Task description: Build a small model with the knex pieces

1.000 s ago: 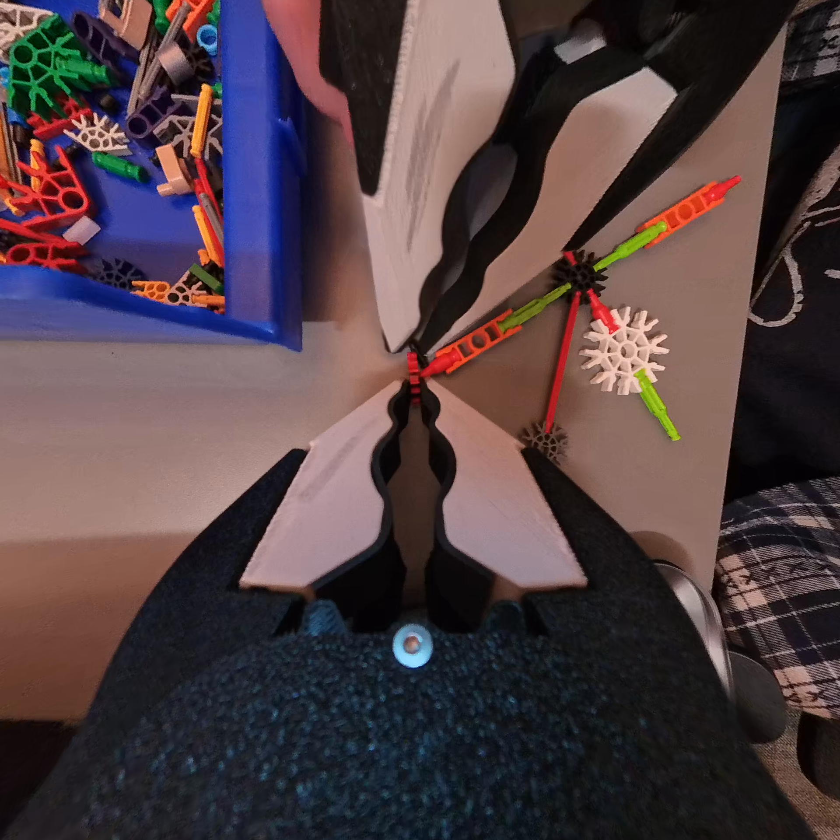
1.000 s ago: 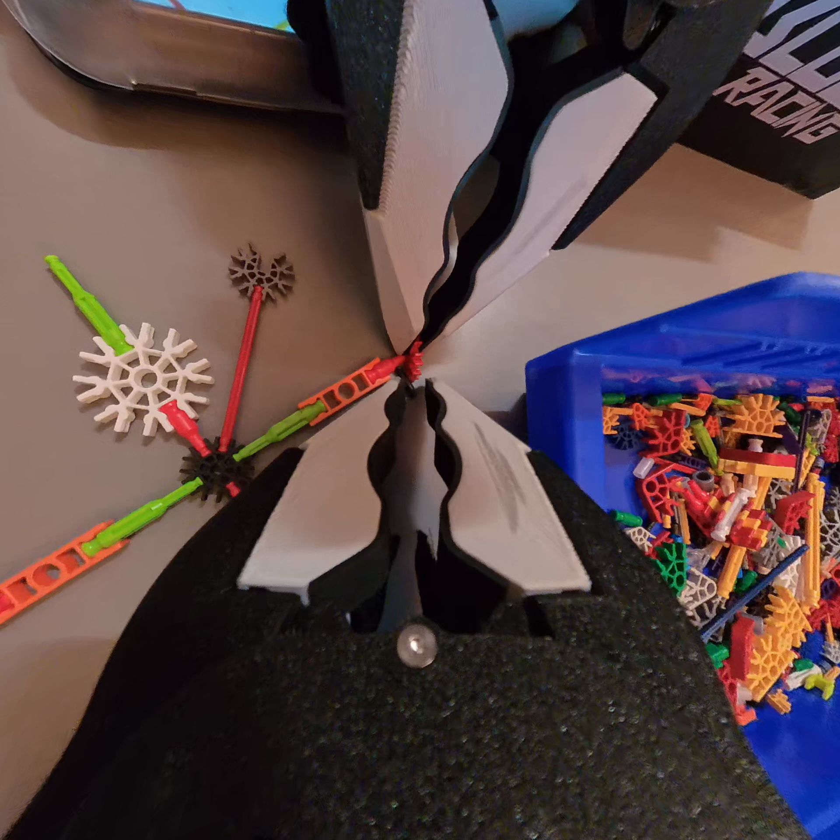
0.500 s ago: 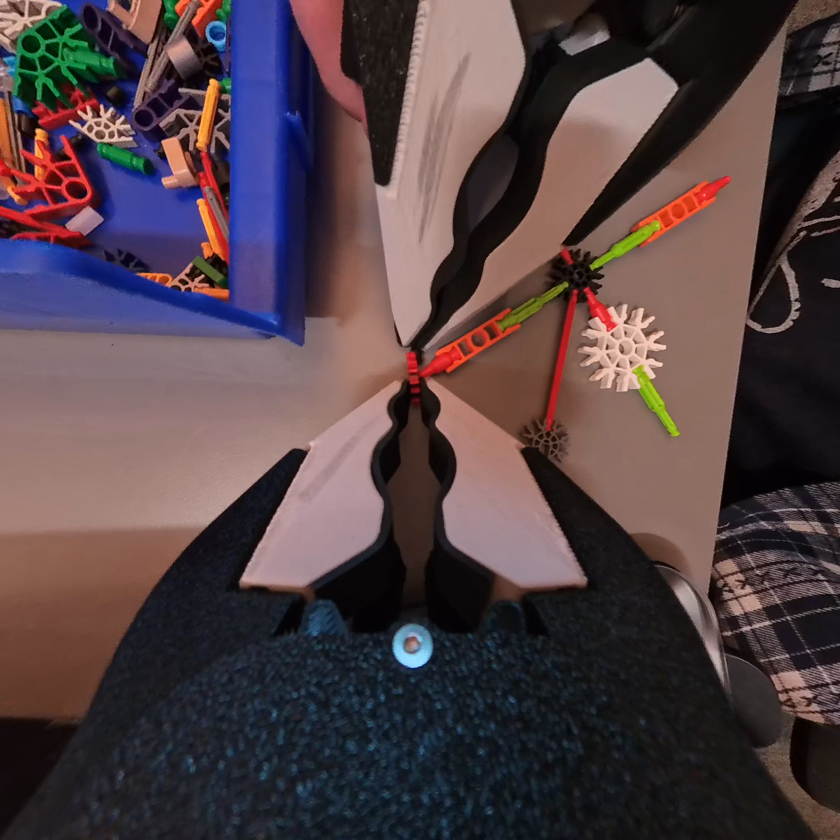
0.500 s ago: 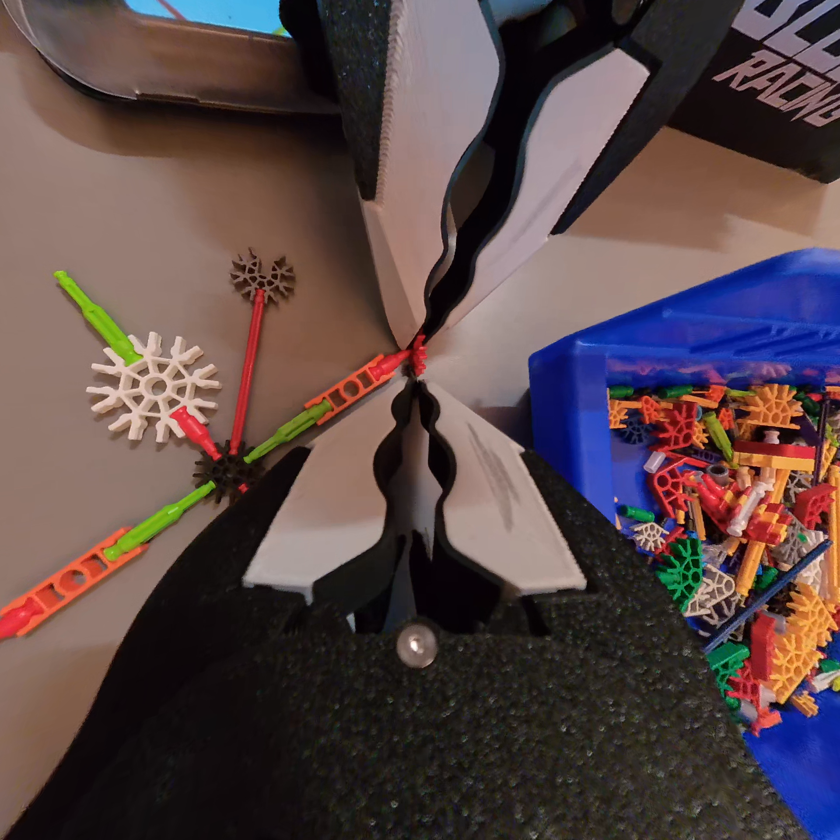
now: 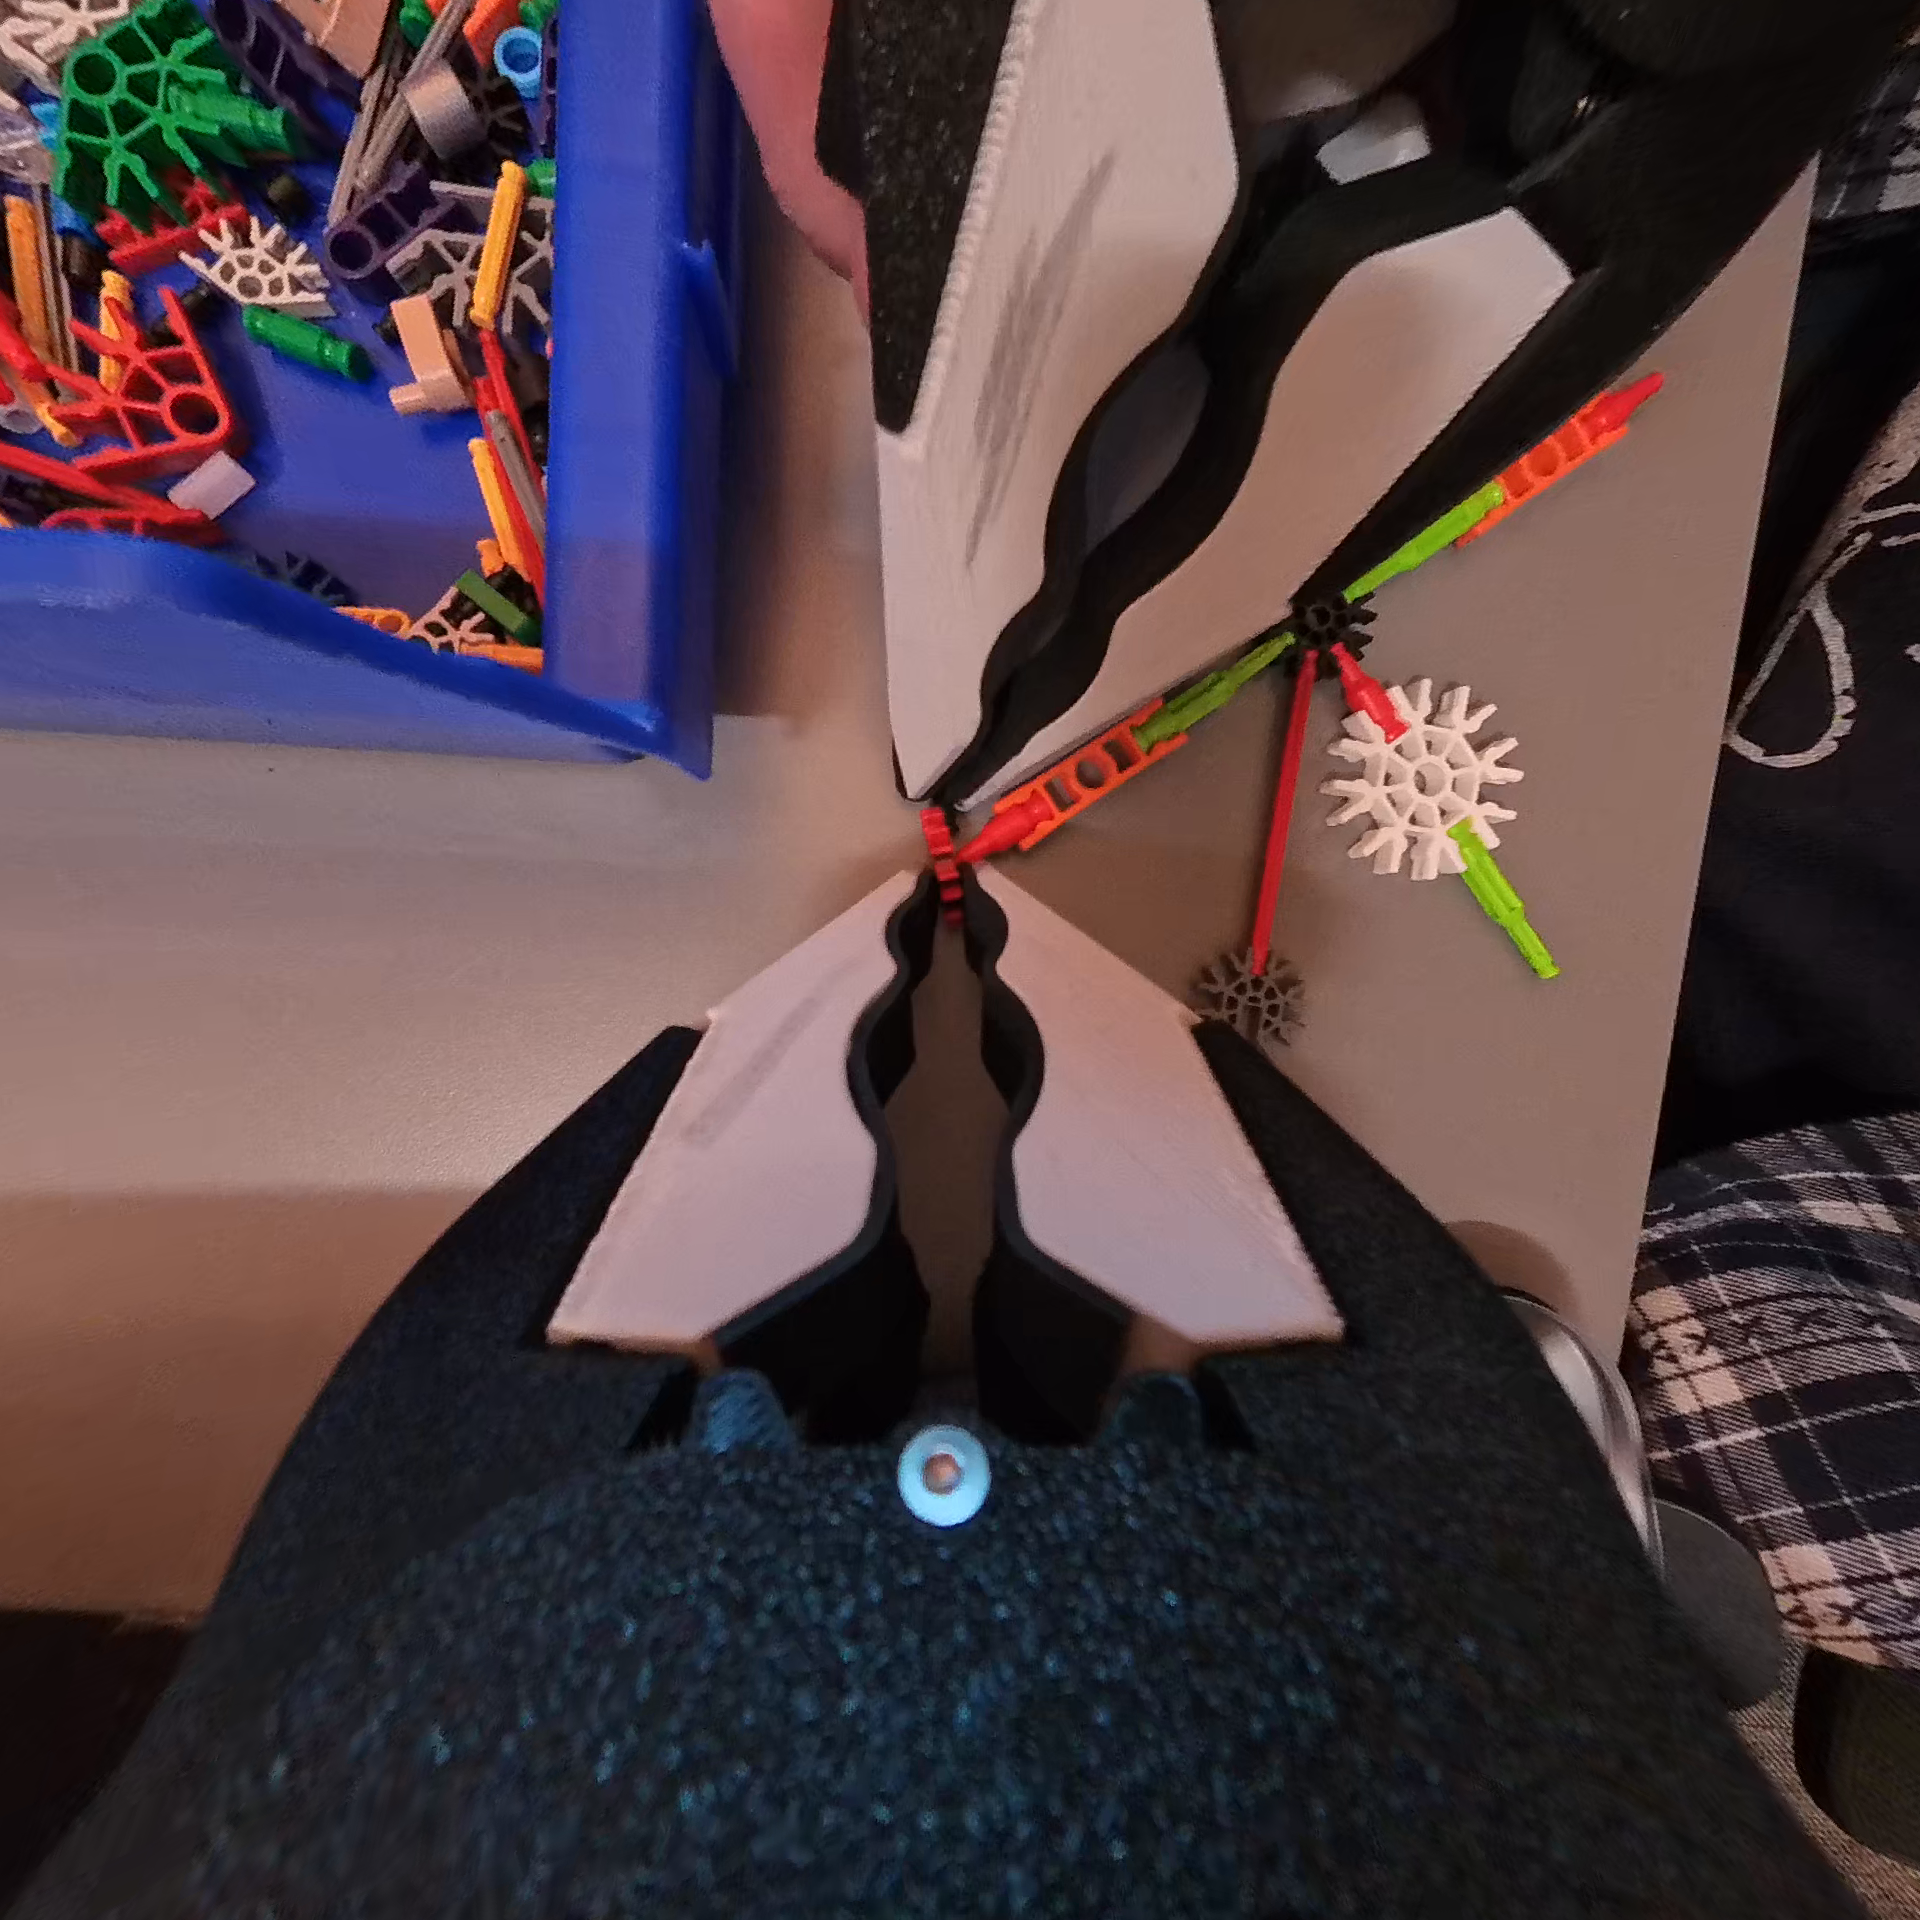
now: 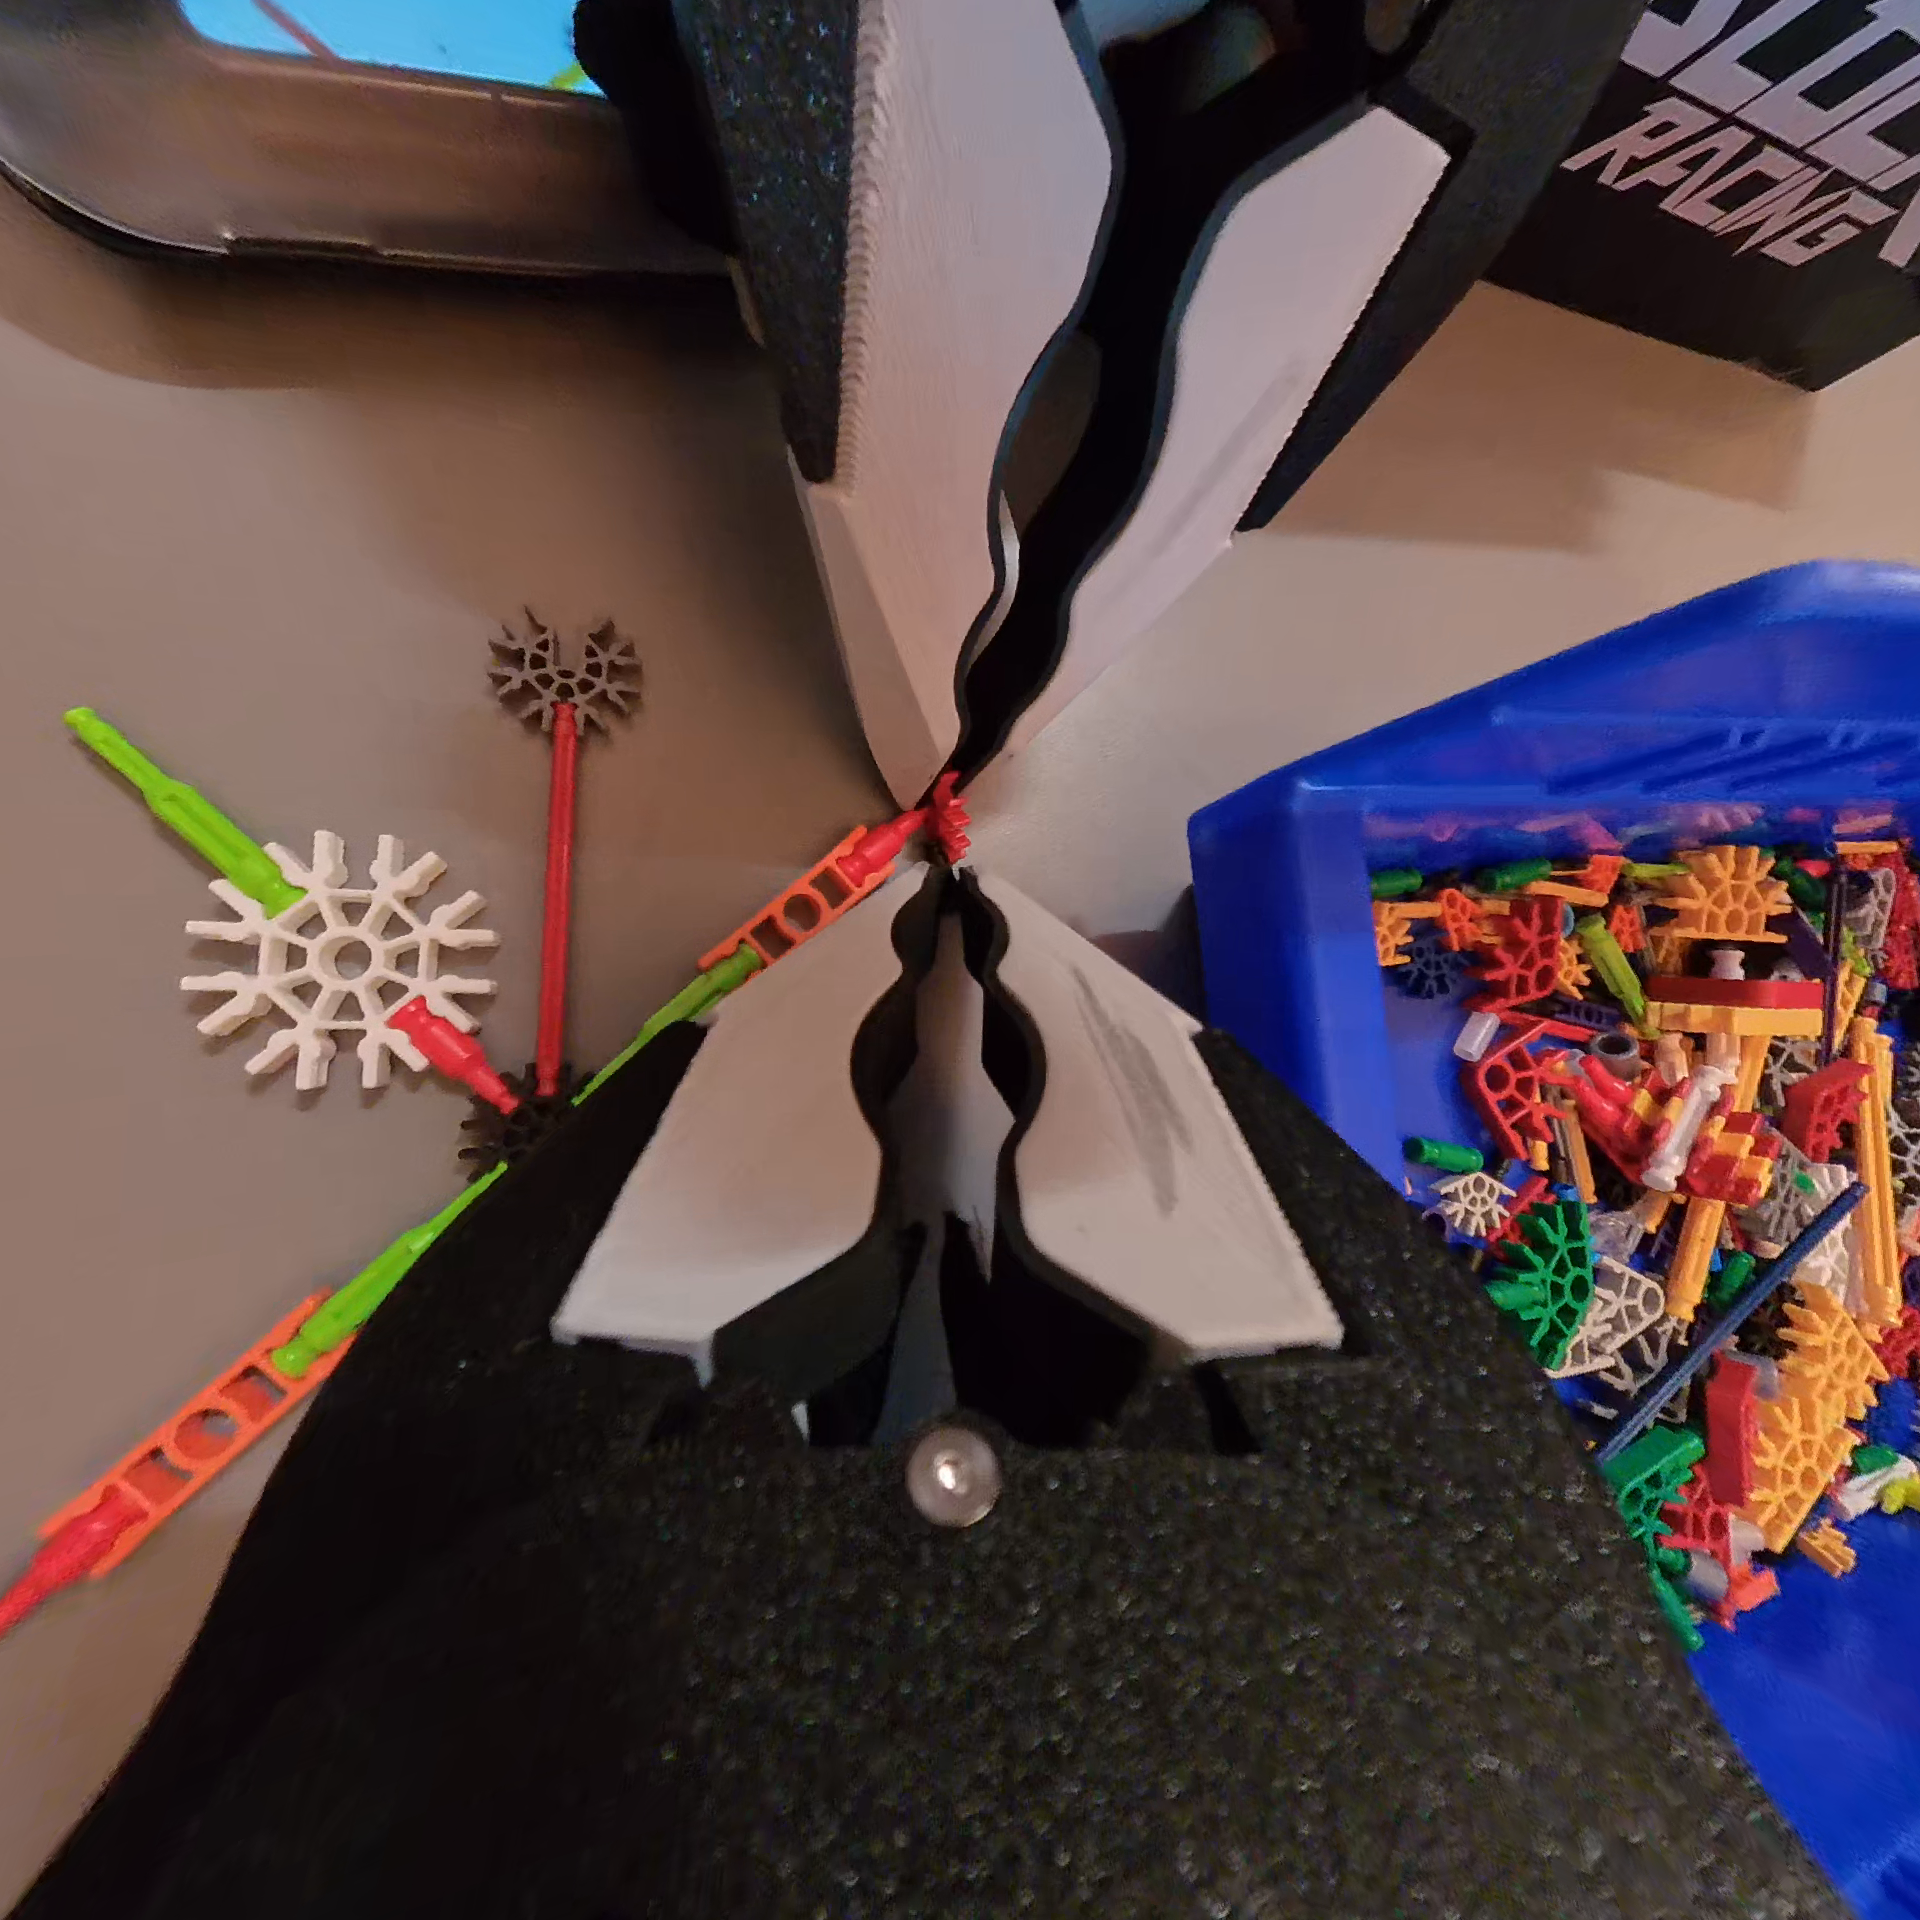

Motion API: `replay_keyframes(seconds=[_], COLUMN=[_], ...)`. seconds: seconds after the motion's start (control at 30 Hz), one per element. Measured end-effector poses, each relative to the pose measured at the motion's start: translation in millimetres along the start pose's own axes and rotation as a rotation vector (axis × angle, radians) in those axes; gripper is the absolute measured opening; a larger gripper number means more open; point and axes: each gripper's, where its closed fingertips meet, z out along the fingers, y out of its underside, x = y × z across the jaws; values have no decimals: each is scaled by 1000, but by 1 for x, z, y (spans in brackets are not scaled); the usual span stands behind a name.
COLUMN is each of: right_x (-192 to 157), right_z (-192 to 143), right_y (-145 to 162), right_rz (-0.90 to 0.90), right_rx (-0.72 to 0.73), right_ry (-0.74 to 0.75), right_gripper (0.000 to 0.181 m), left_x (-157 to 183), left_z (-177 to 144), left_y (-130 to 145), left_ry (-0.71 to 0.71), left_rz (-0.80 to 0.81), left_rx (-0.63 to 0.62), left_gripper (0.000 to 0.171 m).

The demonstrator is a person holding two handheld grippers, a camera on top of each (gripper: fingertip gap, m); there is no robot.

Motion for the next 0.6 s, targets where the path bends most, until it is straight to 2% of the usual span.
replay_keyframes(seconds=[0.6], right_x=[2], right_z=[4], right_y=[-3], right_rz=[-23], right_rx=[5], right_ry=[-17], right_gripper=[4], left_x=[1], left_z=[0], left_y=[0], left_ry=[2], left_rz=[71], left_rx=[-22], left_gripper=[4])
